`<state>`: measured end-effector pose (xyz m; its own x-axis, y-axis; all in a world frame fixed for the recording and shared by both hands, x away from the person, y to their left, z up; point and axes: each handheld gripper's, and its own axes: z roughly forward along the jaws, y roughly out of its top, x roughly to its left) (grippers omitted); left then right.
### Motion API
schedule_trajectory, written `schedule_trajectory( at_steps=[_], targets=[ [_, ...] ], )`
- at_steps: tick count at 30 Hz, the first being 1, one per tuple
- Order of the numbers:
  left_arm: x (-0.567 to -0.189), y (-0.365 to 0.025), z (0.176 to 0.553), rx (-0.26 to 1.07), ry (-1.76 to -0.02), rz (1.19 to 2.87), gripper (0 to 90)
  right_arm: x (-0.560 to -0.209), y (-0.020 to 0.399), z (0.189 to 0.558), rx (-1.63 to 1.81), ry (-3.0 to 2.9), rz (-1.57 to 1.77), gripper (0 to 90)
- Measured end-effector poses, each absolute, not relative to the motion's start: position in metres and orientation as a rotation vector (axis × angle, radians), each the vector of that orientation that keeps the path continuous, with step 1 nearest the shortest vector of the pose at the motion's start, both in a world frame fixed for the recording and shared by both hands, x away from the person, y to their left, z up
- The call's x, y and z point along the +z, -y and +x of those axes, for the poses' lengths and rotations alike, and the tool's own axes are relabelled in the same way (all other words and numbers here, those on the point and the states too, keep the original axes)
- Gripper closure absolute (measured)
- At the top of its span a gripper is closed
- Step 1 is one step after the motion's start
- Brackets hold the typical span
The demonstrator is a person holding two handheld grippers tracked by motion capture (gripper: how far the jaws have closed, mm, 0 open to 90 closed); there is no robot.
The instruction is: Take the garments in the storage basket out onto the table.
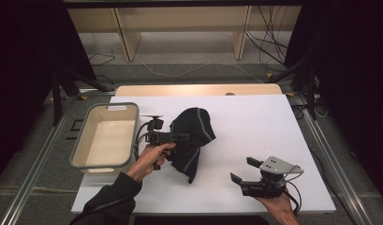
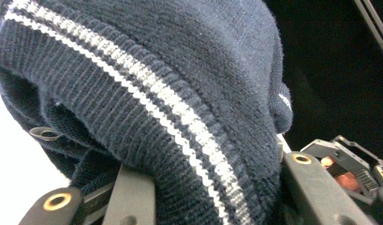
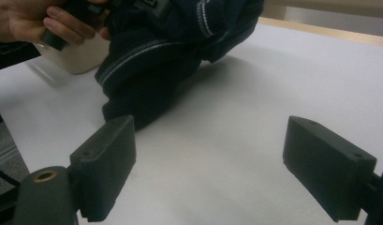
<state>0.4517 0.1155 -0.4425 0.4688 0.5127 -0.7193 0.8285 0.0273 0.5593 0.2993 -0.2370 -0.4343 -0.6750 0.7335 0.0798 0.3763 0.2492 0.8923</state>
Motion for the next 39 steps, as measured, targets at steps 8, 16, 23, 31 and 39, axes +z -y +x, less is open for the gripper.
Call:
schedule_trajectory(
  at_steps=[8,16,23,31,39],
  targets=[
    [-0.45,-0.109,0.452,-0.363,-1.189,1.649,58.5,-0.434,0.237,0.299,1.399,-2.173,1.027,18.0],
    [-0.457,-0.106,0.452,-0.375,-1.195,1.657,51.8,-0.434,0.237,0.298,1.398,-2.177,1.022,18.0],
    [-0.453,-0.101,0.45,-0.355,-1.208,1.72,34.3,-0.434,0.237,0.298,1.399,-2.175,1.023,18.0],
    [-0.442,-0.101,0.447,-0.296,-1.205,1.768,26.0,-0.434,0.237,0.298,1.398,-2.177,1.023,18.0],
    [-0.431,-0.106,0.443,-0.2,-1.193,1.799,21.0,-0.434,0.237,0.298,1.399,-2.176,1.024,18.0]
  ],
)
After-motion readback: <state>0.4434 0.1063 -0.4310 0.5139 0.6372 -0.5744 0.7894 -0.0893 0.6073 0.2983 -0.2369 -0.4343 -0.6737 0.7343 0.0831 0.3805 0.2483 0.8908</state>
